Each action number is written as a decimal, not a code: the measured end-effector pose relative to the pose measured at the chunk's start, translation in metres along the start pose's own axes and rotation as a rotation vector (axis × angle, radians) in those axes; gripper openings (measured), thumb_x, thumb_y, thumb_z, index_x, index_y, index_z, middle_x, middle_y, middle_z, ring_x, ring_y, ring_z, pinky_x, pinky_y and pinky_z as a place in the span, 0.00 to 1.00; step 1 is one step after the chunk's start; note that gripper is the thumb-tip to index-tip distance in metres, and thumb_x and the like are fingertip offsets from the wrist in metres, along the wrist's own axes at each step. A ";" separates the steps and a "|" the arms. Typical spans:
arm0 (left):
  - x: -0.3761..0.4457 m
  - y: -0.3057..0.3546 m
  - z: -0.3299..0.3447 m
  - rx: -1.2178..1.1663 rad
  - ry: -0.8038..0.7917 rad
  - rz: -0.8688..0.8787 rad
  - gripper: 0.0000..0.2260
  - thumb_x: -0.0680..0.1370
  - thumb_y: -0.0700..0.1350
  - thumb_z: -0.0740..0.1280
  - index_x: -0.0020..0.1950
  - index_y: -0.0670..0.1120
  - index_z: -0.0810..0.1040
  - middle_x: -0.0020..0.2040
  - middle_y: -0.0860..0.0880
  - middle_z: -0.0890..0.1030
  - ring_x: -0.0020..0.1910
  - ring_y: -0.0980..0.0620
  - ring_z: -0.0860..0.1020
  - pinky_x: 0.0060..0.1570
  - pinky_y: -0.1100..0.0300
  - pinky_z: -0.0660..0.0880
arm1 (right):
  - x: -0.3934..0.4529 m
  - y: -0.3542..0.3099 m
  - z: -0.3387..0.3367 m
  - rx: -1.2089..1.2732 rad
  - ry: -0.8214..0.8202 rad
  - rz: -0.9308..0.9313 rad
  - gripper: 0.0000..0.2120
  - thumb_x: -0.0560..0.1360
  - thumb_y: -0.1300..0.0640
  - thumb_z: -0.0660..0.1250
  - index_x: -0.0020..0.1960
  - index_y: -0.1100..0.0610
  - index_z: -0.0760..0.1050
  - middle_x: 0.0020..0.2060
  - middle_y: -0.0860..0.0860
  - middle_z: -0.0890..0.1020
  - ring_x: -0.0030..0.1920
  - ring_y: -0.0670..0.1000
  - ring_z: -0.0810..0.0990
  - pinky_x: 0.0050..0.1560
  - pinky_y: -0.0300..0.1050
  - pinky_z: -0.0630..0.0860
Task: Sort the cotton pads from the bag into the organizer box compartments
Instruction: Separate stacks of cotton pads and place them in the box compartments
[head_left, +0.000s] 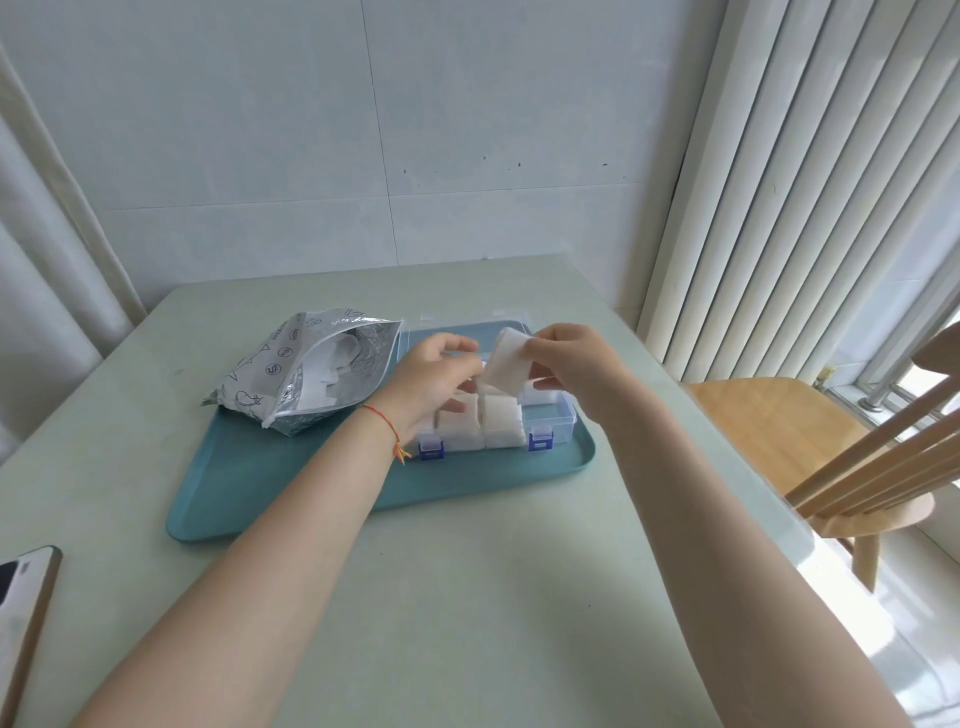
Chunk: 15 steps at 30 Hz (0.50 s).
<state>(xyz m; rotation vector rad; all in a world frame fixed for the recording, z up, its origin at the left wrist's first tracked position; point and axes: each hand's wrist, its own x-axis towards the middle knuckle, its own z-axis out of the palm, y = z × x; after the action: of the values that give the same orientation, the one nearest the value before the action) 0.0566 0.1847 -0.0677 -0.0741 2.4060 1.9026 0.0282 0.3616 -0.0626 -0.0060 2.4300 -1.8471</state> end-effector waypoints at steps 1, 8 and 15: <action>0.002 0.000 0.000 0.099 0.089 0.022 0.09 0.75 0.40 0.65 0.54 0.45 0.78 0.44 0.46 0.80 0.38 0.52 0.78 0.40 0.56 0.77 | 0.001 0.002 0.000 -0.018 -0.010 0.038 0.03 0.74 0.64 0.67 0.48 0.62 0.77 0.40 0.57 0.82 0.34 0.50 0.82 0.43 0.44 0.81; 0.006 -0.011 0.005 0.465 0.058 0.022 0.07 0.74 0.41 0.61 0.43 0.48 0.79 0.41 0.48 0.84 0.46 0.43 0.83 0.51 0.47 0.80 | 0.005 0.004 0.010 -0.228 -0.093 0.133 0.06 0.75 0.68 0.68 0.52 0.65 0.78 0.36 0.58 0.81 0.35 0.55 0.81 0.48 0.51 0.83; 0.003 -0.008 0.006 0.677 -0.002 0.101 0.09 0.75 0.39 0.62 0.46 0.49 0.80 0.42 0.52 0.80 0.40 0.51 0.77 0.39 0.61 0.73 | 0.008 0.002 0.020 -0.579 -0.123 0.070 0.09 0.75 0.66 0.68 0.39 0.59 0.71 0.38 0.60 0.83 0.36 0.57 0.81 0.50 0.51 0.82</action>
<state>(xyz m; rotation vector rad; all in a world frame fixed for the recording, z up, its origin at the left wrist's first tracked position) 0.0545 0.1885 -0.0768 0.0901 2.9451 1.0145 0.0223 0.3423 -0.0707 -0.0705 2.7316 -1.0263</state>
